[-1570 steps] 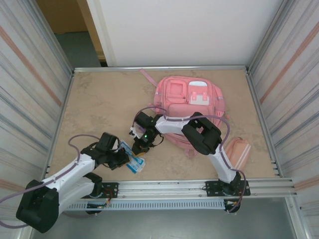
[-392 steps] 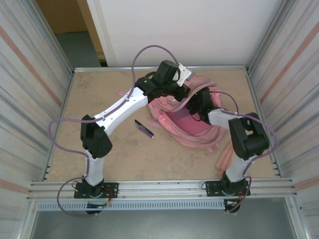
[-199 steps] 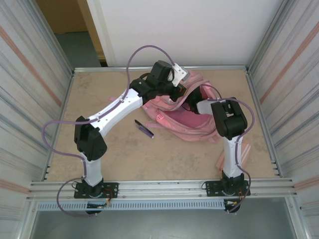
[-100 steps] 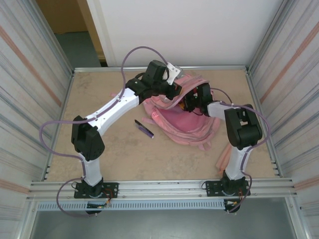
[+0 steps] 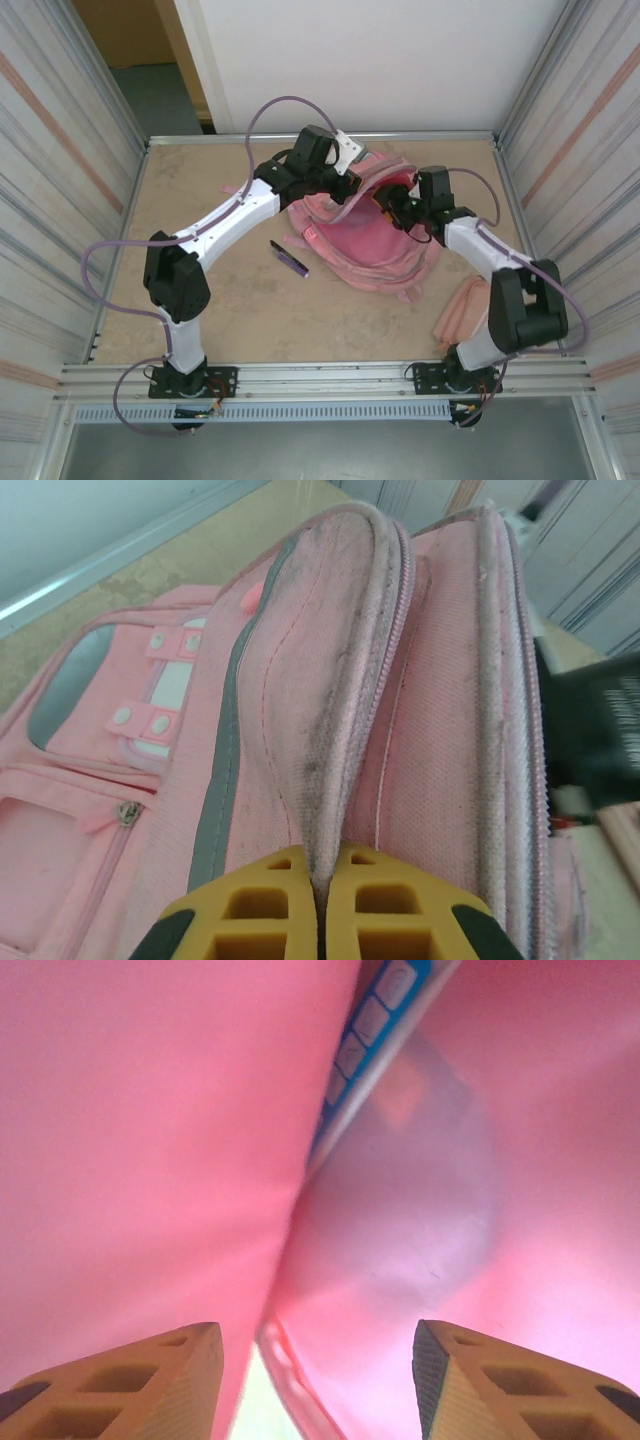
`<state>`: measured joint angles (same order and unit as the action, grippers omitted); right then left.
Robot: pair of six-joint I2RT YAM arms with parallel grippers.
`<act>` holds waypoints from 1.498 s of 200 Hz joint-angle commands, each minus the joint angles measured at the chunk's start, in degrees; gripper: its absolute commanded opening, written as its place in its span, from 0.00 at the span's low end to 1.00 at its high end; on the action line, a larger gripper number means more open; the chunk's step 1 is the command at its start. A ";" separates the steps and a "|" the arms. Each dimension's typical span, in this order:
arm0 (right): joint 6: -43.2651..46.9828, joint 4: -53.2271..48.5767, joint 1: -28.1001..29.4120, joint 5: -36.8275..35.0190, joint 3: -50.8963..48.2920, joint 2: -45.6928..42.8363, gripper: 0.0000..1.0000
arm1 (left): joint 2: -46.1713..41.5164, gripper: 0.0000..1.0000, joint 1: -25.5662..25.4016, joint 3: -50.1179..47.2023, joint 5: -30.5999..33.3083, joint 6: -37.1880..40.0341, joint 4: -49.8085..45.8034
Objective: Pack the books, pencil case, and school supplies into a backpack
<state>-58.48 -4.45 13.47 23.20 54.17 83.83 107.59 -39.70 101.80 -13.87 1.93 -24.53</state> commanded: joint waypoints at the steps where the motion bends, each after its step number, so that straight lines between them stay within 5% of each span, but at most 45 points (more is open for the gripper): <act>1: 9.67 -12.01 -0.21 -6.44 -1.85 -6.59 0.52 | 1.17 0.00 1.11 0.24 2.85 8.66 5.14; 47: 15.64 -24.69 -4.19 -16.55 -9.14 -26.03 0.55 | 5.63 0.00 2.10 4.52 3.52 16.16 5.07; 64: 15.98 -31.33 -8.67 -20.85 -10.14 -31.57 0.63 | 6.55 0.00 2.77 4.44 1.96 16.09 6.82; 92: 13.93 -37.42 -20.61 -19.75 -12.75 -33.97 0.67 | 9.04 0.41 3.14 5.85 -3.44 17.25 6.49; 124: 7.61 -45.35 -34.25 -23.59 -15.50 -30.85 0.56 | 7.37 0.50 1.90 4.92 -9.43 11.17 3.51; 158: 10.22 -39.59 -40.14 -19.22 -20.83 -25.75 0.51 | 1.46 0.54 -1.90 -1.67 -10.22 2.51 3.52; 217: 13.03 -23.64 -36.35 5.65 -27.52 -17.79 0.28 | -5.77 0.54 -9.03 -17.69 -12.98 -17.07 3.03; 249: 6.62 -22.32 -25.17 3.99 -26.23 -18.79 0.25 | -10.60 0.53 -12.56 -30.48 -12.72 -24.83 9.57; 299: -7.48 -12.94 -11.20 4.53 -26.71 -18.61 0.25 | -7.00 0.54 -14.88 -34.62 -14.47 -27.40 10.18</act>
<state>-57.25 -22.11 -3.05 26.26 27.33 65.76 99.39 -54.26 67.55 -26.13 -21.82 -17.08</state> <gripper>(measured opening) 0.223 0.536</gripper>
